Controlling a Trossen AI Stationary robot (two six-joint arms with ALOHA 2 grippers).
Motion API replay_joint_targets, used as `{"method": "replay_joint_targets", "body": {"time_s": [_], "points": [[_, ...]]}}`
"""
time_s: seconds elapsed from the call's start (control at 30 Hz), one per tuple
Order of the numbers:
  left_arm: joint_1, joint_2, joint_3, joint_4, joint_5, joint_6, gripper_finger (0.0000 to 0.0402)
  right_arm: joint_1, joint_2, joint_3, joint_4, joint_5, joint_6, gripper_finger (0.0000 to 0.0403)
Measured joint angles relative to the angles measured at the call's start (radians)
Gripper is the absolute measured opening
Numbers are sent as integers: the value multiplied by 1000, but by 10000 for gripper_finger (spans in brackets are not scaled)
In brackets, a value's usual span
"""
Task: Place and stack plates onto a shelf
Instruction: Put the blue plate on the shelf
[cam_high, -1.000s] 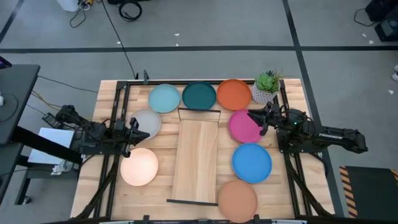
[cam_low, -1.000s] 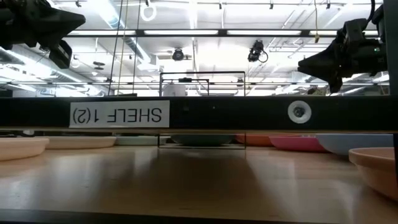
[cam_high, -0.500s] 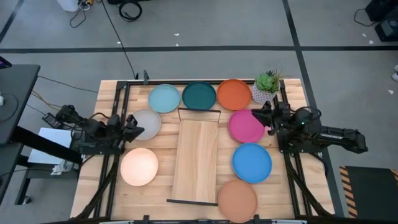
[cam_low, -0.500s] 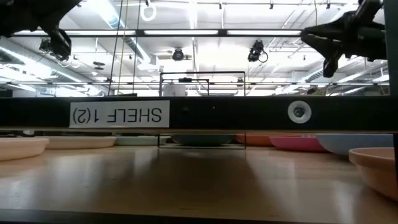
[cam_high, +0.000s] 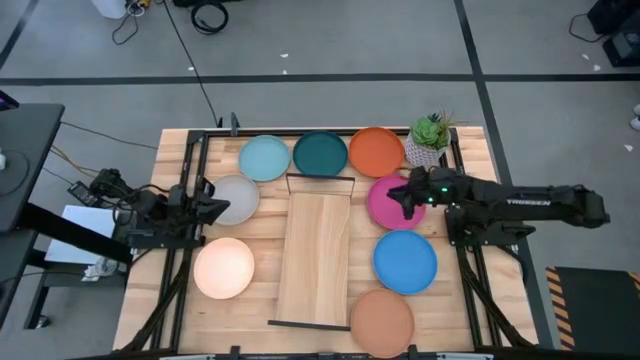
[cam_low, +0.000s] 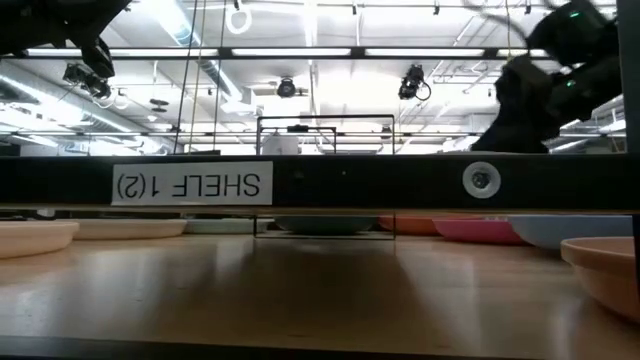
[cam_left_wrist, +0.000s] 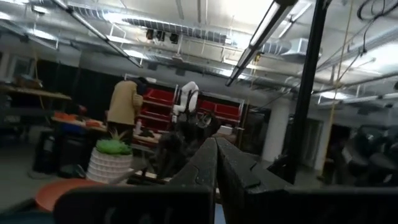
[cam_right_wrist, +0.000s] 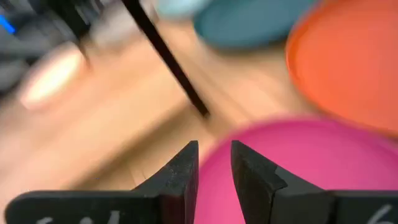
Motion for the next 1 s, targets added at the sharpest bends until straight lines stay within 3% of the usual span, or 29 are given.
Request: {"method": "replay_joint_targets", "body": {"time_s": [0.13,0.37,0.6,0.83,1.0], "points": [[0,0,0,-1,0,37,9,63,151,90,-132,37,-11,100],[0,0,0,-7,-13,77,9,214,333,214,-216,133,7,100],[-1,0,1,-56,-154,41,9,382,451,372,-407,215,79,100],[-1,0,106,-398,-209,-126,36,530,637,511,-535,218,150,100],[-2,0,127,-456,-210,-121,80,572,796,638,-659,171,185,100]]}}
